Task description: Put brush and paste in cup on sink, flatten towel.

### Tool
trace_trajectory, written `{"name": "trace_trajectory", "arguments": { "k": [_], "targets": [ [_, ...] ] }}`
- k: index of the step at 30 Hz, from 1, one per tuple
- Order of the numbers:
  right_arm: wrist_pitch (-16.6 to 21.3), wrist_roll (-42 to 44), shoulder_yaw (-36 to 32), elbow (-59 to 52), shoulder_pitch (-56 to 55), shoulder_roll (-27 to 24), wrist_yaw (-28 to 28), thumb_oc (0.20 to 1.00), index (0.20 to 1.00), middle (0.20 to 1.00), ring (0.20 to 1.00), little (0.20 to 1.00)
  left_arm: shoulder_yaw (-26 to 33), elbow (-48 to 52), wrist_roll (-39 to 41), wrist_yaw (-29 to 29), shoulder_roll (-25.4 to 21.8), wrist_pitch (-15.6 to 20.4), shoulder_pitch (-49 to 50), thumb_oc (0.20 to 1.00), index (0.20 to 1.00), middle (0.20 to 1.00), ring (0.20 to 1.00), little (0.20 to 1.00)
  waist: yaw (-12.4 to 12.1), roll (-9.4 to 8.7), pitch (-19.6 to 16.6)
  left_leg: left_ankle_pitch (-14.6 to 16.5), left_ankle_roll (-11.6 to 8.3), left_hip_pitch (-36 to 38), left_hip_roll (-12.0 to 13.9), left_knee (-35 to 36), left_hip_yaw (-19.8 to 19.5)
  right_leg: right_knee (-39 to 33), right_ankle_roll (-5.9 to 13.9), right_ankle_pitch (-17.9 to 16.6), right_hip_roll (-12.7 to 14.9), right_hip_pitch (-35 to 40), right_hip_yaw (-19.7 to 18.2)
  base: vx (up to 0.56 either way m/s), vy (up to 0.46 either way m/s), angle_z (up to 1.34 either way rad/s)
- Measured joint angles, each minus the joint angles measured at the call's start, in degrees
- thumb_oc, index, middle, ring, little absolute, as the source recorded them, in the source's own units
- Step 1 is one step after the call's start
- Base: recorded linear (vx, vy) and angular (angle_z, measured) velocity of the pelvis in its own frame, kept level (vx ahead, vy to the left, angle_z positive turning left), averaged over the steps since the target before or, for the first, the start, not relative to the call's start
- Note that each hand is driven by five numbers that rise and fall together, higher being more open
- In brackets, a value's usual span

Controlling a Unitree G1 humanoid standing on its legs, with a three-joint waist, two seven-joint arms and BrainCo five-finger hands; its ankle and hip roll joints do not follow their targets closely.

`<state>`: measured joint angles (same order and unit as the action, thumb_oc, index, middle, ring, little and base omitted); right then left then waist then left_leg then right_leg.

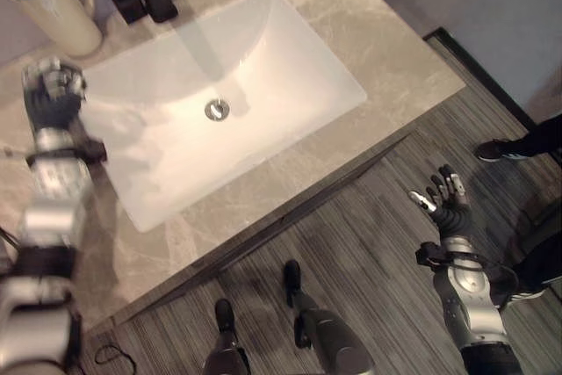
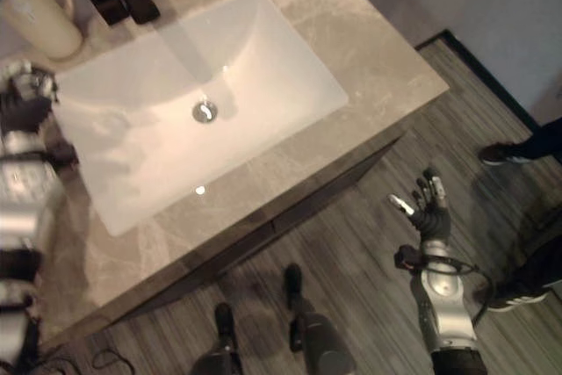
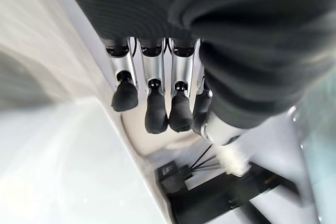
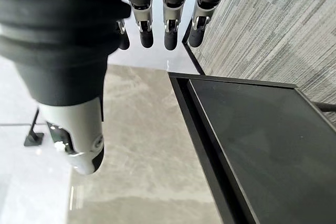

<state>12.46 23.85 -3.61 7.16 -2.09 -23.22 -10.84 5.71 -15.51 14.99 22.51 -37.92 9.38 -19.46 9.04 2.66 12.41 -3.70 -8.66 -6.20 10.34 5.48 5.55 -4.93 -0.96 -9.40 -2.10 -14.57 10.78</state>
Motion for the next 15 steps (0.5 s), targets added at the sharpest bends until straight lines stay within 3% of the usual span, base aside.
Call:
{"name": "trace_trajectory", "arguments": {
  "k": [5, 6, 8, 10, 12, 13, 14, 15],
  "targets": [
    [-0.55, -0.02, -1.16, 0.04, -1.41, -0.36, 1.06, 1.000, 1.000, 1.000, 1.000, 1.000, 0.91, 3.68, -0.43, 0.99, 7.00, 0.09, 8.82, 0.200, 0.200, 0.200, 0.200, 0.200, -2.68, 2.55, -1.07, 0.60, 0.59, 2.18, 0.85, -0.03, -0.94, 0.07, -0.58, 1.10, -0.25, 3.01, 1.69, -0.03, -0.108, 0.23],
    [-1.12, -0.03, -1.37, 0.18, -1.61, -0.37, 1.25, 1.000, 1.000, 1.000, 1.000, 1.000, 0.78, 5.07, -0.76, 1.04, 8.58, 0.11, 10.23, 0.200, 0.200, 0.200, 0.200, 0.200, -2.87, 3.19, -1.46, 0.41, 0.59, 2.38, 1.00, -0.04, -2.57, 0.10, -0.71, 1.54, -0.22, 4.17, 3.17, -0.14, -0.187, 0.48],
    [-1.50, -0.03, -1.52, 0.47, -1.60, -0.41, 1.41, 1.000, 1.000, 1.000, 1.000, 1.000, 1.05, 11.66, -2.07, 0.72, 12.56, 0.52, 14.35, 0.200, 0.200, 0.200, 0.200, 0.200, -4.18, 3.27, -1.43, 0.07, 0.25, 1.66, 0.68, -3.12, -3.68, 1.05, -0.48, 2.19, -0.41, 5.56, 4.41, -0.21, -0.212, 0.52],
    [-1.65, -0.03, -1.75, 1.22, -1.94, -0.50, 1.42, 1.000, 1.000, 1.000, 1.000, 1.000, 0.18, 12.91, -2.52, 0.24, 16.03, 0.65, 15.60, 0.200, 0.200, 0.200, 0.200, 0.200, -3.80, 2.44, -1.35, -0.89, 0.85, 1.42, -0.68, -6.05, -3.07, 1.37, -0.27, 3.23, 1.15, 7.61, 5.85, -0.19, -0.129, 0.50],
    [-1.60, -0.03, -2.17, 0.78, -1.40, -0.32, 1.59, 1.000, 1.000, 1.000, 1.000, 1.000, 0.04, 14.46, -2.70, -1.30, 17.51, 0.67, 18.48, 0.200, 0.200, 0.200, 0.200, 0.200, -3.84, 2.05, -1.39, -2.74, 0.42, 2.11, -1.88, -6.96, -1.37, 2.65, -1.86, 4.91, 2.92, 8.94, 8.24, -0.12, -0.070, 0.59],
    [-1.61, -0.04, -2.69, 0.86, -1.88, -0.18, 1.69, 1.000, 1.000, 1.000, 1.000, 1.000, 0.10, 15.05, -2.96, -1.77, 18.31, 0.96, 18.87, 0.200, 0.200, 0.200, 0.200, 0.200, -3.53, 0.55, -0.84, -1.36, -0.41, 1.27, -3.38, -11.23, -0.39, 2.30, -2.40, 5.02, 5.06, 9.69, 8.87, -0.16, -0.047, 0.51],
    [-1.71, -0.06, -3.07, 0.08, -1.84, 0.55, 2.00, 1.000, 1.000, 1.000, 1.000, 1.000, 0.65, 15.18, -4.24, -2.45, 17.89, 0.97, 20.11, 0.200, 0.200, 0.200, 0.200, 0.200, -4.08, -1.19, -1.36, 4.07, 0.11, 0.33, -6.63, -22.35, 1.23, 2.59, -3.24, 4.38, 7.48, 9.92, 9.49, -0.27, -0.071, 0.36],
    [-1.63, -0.15, -4.57, -1.39, -2.55, 0.94, 2.25, 1.000, 1.000, 1.000, 1.000, 1.000, 0.98, 15.84, -5.03, -3.08, 18.85, 1.02, 21.33, 0.200, 0.200, 0.200, 0.200, 0.200, -3.09, -0.97, -1.63, 7.86, -0.53, 0.52, -7.71, -30.03, 0.05, 2.23, -2.94, 4.61, 8.17, 11.24, 10.24, -0.24, -0.038, 0.29]
  ]
}}
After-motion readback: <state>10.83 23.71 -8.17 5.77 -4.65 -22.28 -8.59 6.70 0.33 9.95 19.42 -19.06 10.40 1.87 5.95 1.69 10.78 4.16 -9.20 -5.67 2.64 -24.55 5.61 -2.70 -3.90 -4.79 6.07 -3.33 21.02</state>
